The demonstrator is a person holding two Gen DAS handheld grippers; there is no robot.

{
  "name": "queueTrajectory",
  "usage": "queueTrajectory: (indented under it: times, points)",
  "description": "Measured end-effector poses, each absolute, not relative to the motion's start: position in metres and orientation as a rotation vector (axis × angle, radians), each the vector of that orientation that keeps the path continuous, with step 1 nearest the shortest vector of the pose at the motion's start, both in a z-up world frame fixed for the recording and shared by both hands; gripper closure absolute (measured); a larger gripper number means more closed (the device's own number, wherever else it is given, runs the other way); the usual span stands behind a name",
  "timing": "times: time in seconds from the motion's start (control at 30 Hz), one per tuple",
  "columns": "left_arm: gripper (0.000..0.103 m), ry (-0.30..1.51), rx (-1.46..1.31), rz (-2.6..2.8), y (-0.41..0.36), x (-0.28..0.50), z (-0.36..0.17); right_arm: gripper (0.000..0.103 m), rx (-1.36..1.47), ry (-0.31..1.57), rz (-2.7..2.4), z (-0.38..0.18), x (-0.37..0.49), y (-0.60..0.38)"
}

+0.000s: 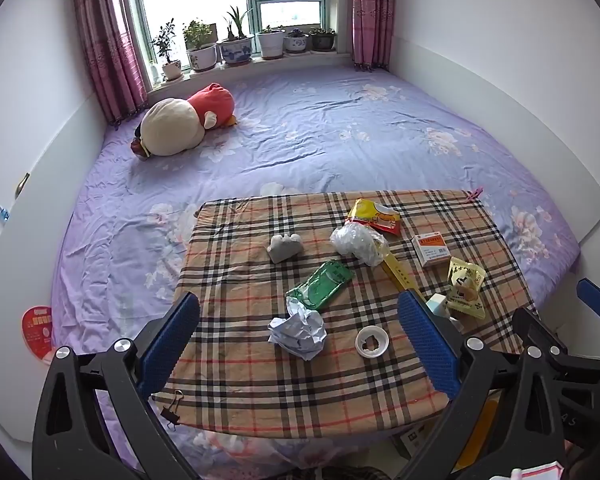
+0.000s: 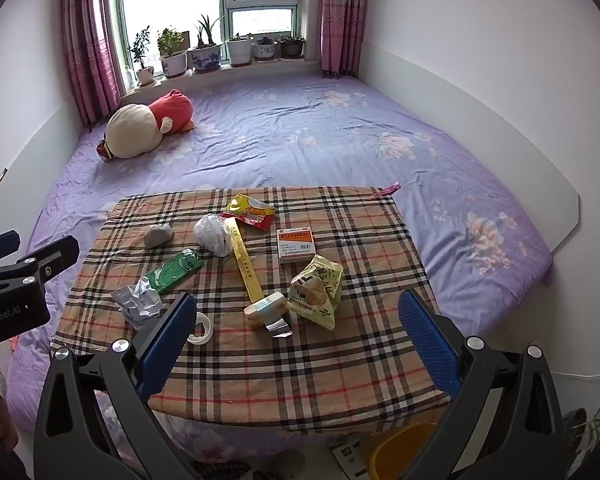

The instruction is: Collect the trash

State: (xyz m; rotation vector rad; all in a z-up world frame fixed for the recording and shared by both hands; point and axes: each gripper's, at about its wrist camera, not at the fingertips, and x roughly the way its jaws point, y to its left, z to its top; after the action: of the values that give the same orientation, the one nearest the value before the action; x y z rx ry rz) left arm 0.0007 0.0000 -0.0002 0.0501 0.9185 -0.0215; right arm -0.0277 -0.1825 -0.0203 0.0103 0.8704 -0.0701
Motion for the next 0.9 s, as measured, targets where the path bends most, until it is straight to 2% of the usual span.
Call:
queueTrajectory:
  times: [0.9]
  points:
    - [0.005,0.919,0.047,-0.021,0.0002,0.0006,-0.0004,0.003,0.012,0.872,-0.074,-0.0187,-0.0276,-0.1831]
